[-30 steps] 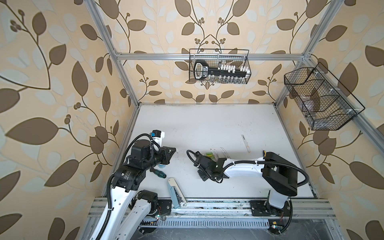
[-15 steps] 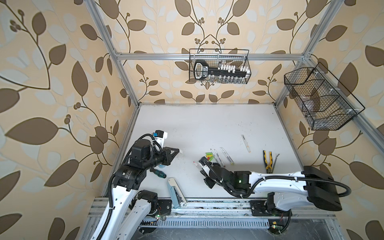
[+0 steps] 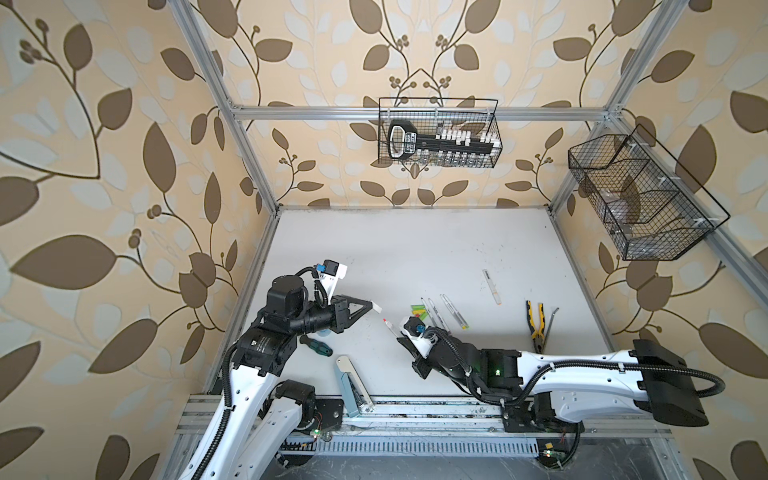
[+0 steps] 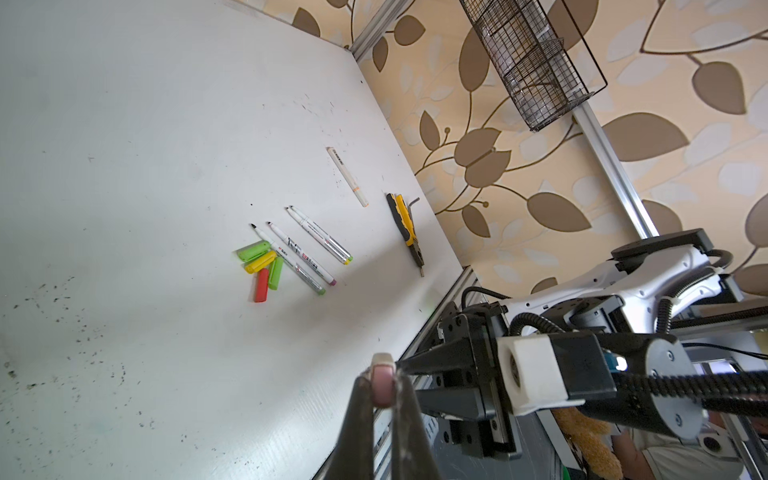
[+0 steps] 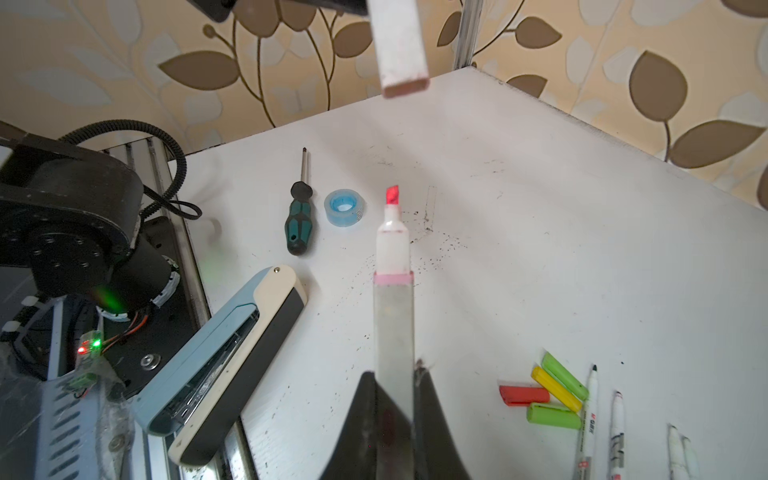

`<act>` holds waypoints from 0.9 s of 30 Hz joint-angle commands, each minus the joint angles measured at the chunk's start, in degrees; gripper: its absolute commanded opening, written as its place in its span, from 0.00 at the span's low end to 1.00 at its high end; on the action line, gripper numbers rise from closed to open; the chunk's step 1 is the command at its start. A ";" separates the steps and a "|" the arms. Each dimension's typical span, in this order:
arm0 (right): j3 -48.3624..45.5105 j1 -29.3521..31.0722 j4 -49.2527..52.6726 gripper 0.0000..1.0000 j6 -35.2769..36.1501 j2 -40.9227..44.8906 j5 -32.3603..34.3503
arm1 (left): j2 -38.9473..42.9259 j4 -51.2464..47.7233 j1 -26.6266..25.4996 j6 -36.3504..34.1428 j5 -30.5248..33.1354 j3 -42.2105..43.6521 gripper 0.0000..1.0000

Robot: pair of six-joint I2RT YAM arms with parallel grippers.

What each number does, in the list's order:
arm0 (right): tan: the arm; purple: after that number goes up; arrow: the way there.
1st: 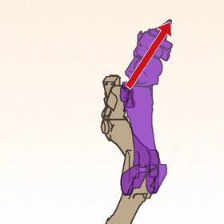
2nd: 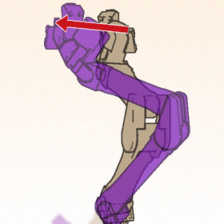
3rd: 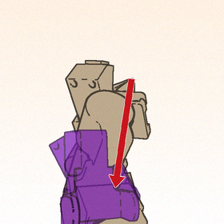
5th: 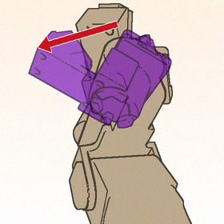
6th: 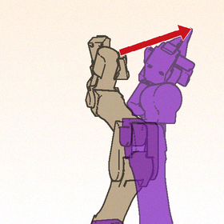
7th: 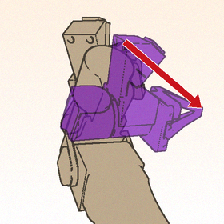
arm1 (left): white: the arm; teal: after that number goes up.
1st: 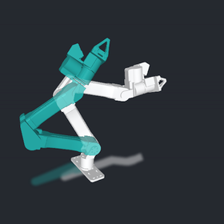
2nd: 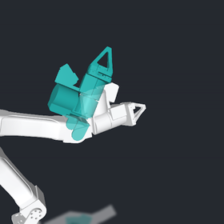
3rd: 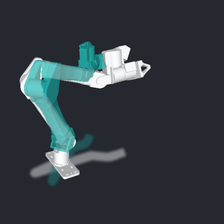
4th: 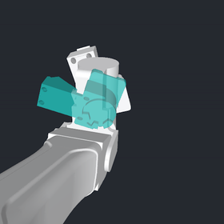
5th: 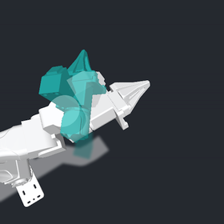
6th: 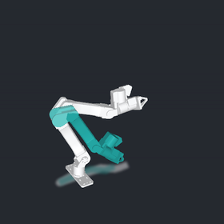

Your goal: Insert the pens into the pen caps

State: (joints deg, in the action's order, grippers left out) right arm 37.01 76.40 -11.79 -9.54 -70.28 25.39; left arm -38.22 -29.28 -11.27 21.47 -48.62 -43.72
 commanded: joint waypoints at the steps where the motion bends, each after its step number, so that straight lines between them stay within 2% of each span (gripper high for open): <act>1: 0.14 0.17 -0.73 0.10 1.83 0.89 3.29 | -0.61 3.18 -0.50 0.48 -4.00 0.64 0.00; 10: 0.51 -1.16 -0.14 0.11 2.42 1.80 2.38 | -2.10 3.44 -1.78 0.67 -5.26 0.75 0.00; 27: 1.80 -0.99 -0.45 0.11 3.74 1.81 0.78 | -4.67 2.39 -1.83 0.15 -3.59 0.57 0.00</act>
State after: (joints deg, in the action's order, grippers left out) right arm 37.10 75.24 -11.77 -7.22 -68.60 26.52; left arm -42.94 -27.99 -12.80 21.65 -51.96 -43.70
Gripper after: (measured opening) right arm 0.115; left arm 0.071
